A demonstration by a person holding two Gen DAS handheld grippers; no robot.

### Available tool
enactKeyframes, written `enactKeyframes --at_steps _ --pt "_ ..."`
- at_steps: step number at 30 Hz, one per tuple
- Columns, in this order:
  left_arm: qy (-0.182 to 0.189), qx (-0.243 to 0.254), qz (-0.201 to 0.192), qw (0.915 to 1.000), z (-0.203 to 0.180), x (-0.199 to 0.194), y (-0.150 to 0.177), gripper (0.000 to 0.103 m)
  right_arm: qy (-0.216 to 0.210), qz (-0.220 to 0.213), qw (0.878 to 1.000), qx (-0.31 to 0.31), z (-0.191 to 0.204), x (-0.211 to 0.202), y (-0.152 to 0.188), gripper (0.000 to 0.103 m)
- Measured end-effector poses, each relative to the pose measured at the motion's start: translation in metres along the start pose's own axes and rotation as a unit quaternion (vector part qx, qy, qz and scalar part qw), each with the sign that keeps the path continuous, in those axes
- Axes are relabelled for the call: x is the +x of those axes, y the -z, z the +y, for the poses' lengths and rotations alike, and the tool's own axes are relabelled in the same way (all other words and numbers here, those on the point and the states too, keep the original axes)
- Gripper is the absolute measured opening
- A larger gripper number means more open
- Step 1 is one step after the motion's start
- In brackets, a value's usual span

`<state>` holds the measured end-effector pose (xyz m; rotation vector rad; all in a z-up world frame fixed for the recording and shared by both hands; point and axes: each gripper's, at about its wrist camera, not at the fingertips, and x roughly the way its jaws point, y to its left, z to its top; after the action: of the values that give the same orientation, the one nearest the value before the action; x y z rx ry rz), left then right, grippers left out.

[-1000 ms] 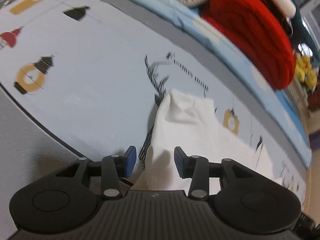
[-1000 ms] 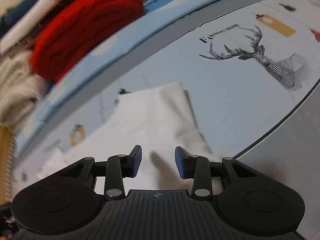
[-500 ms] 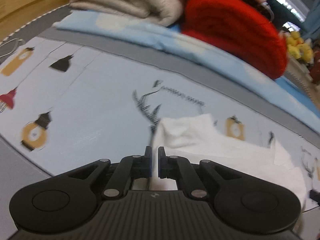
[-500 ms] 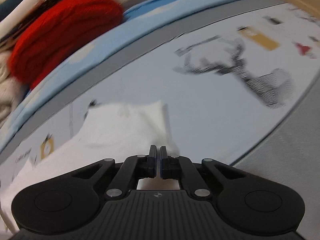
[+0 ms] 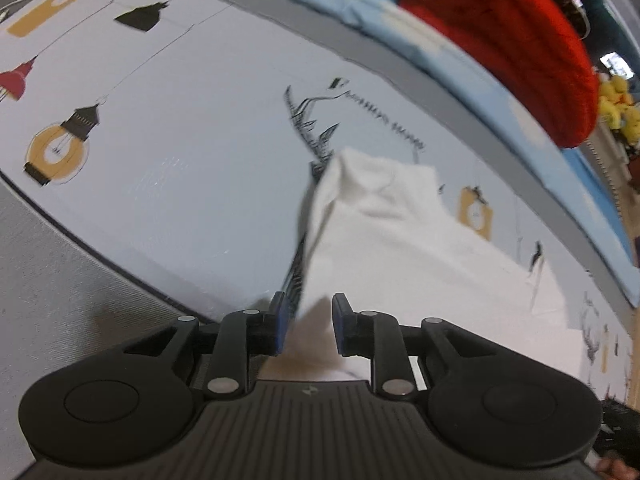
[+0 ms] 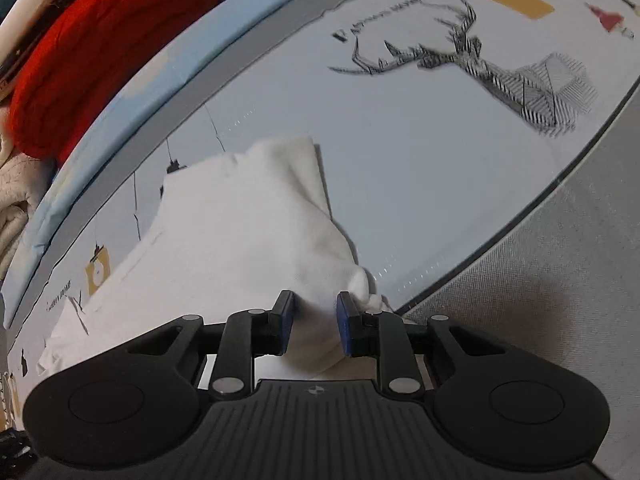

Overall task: Fold small clothes
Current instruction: 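Regrasp the folded shirt with both grippers and press the fold flat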

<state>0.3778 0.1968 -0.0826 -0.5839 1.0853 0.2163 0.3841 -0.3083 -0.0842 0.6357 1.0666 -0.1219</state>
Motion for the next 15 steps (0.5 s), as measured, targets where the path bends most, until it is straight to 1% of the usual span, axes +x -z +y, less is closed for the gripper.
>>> enactKeyframes --at_steps 2,3,4,5,6,7,8,9,10,12,13,14,15 --pt "0.005 -0.002 0.009 0.9999 0.002 0.002 0.002 0.025 -0.004 -0.03 0.999 -0.009 0.008 -0.013 0.0 0.026" --pt "0.014 0.002 0.016 0.9998 0.001 0.003 0.003 0.017 -0.01 -0.044 0.999 -0.012 0.01 -0.019 0.0 0.026" --pt "0.02 0.016 0.016 0.9995 -0.003 0.001 0.004 0.001 -0.018 -0.054 0.998 -0.016 0.013 -0.023 0.0 0.027" --pt "0.017 0.028 0.007 0.9994 -0.005 -0.006 0.004 0.001 -0.028 -0.058 0.998 -0.019 0.015 -0.025 0.0 0.028" --pt "0.013 0.042 -0.016 0.9989 -0.008 -0.019 0.004 0.001 -0.037 -0.058 0.997 -0.02 0.017 -0.026 0.0 0.03" --pt "0.014 0.048 -0.027 0.9984 -0.009 -0.029 0.006 0.001 -0.044 -0.055 0.997 -0.02 0.019 -0.026 0.0 0.032" --pt "0.02 0.044 -0.034 0.9982 -0.008 -0.04 0.008 0.001 -0.051 -0.049 0.997 -0.017 0.02 -0.025 0.001 0.034" --pt "0.023 0.04 -0.035 0.9983 -0.006 -0.047 0.01 0.001 -0.054 -0.042 0.998 -0.014 0.02 -0.023 0.002 0.035" --pt "0.016 0.044 -0.032 0.9984 -0.006 -0.048 0.013 0.002 -0.054 -0.033 0.998 -0.01 0.021 -0.02 0.003 0.035" --pt "-0.014 0.046 -0.016 0.9987 -0.002 -0.038 0.015 0.002 -0.037 -0.009 0.999 -0.005 0.018 -0.011 0.005 0.036" --pt "-0.025 0.048 -0.018 0.9984 -0.001 -0.036 0.013 0.002 -0.019 -0.001 1.0 -0.006 0.015 -0.006 0.006 0.036" --pt "-0.038 0.057 -0.036 0.997 -0.004 -0.039 0.012 0.002 -0.001 0.002 1.0 -0.006 0.013 -0.002 0.007 0.036" --pt "-0.043 0.065 -0.063 0.9949 -0.008 -0.046 0.011 0.002 0.01 0.001 1.0 -0.002 0.01 0.0 0.007 0.036"
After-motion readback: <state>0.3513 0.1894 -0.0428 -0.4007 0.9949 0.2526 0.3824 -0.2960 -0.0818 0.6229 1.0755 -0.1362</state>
